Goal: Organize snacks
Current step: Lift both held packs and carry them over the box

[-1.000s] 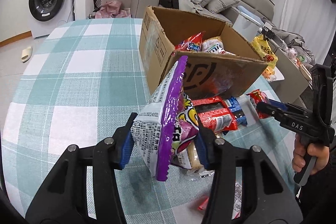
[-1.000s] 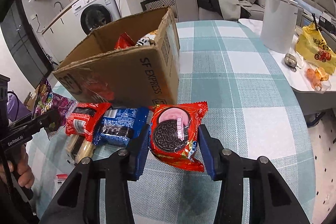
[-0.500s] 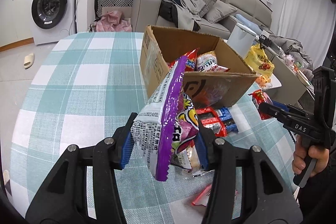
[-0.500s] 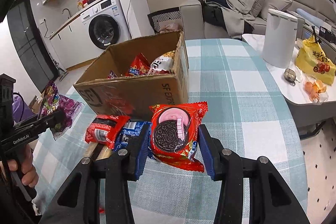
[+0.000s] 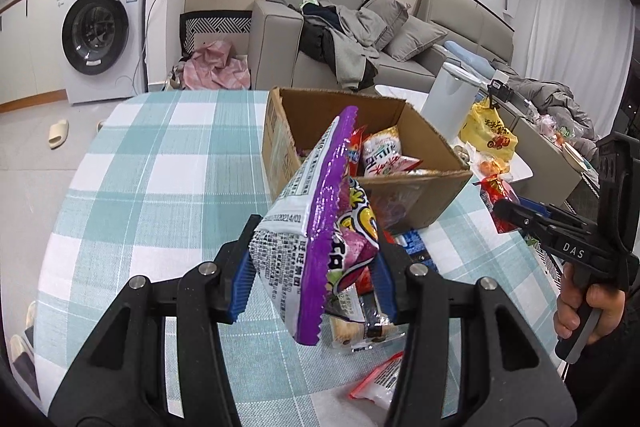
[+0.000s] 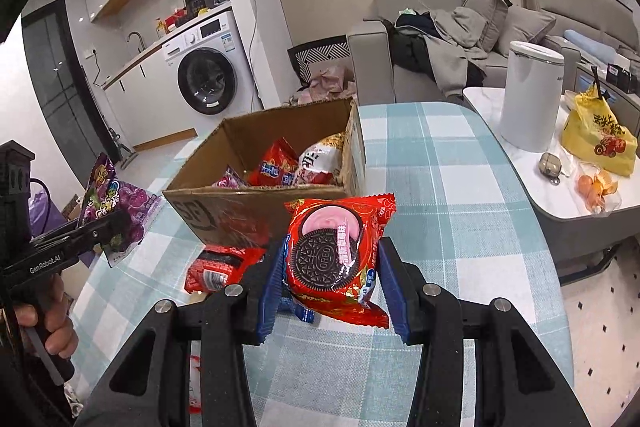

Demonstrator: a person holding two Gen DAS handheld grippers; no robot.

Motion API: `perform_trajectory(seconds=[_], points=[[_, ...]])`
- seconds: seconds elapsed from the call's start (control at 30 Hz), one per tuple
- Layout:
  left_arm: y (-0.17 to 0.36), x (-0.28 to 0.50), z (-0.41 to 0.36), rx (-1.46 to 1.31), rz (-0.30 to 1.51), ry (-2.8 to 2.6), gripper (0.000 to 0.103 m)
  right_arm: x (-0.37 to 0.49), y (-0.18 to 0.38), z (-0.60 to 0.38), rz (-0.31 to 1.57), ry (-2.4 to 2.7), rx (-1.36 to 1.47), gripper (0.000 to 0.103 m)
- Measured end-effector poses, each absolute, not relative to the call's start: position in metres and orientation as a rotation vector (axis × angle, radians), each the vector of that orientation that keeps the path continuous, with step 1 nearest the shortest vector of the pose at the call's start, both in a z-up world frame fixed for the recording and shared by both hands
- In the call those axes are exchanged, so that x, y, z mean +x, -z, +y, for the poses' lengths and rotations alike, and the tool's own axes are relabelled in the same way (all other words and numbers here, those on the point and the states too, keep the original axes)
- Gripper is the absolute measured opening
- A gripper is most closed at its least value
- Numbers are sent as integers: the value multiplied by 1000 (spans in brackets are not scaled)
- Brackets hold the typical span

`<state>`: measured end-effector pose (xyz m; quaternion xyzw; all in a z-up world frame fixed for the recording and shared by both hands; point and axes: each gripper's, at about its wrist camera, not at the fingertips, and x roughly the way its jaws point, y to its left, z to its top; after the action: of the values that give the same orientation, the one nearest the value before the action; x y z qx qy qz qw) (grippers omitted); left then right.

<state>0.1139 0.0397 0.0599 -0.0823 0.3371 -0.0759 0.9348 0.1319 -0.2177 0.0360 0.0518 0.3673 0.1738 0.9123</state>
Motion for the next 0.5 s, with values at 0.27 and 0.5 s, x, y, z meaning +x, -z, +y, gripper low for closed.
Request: perform_trajectory(seconds=[0.27, 0.5], points=[[-79, 117, 35, -175, 658, 153, 47, 133, -53, -216, 711, -374, 126, 46], [-89, 127, 32, -181, 643, 158, 47, 140, -60, -216, 691, -384, 139, 46]])
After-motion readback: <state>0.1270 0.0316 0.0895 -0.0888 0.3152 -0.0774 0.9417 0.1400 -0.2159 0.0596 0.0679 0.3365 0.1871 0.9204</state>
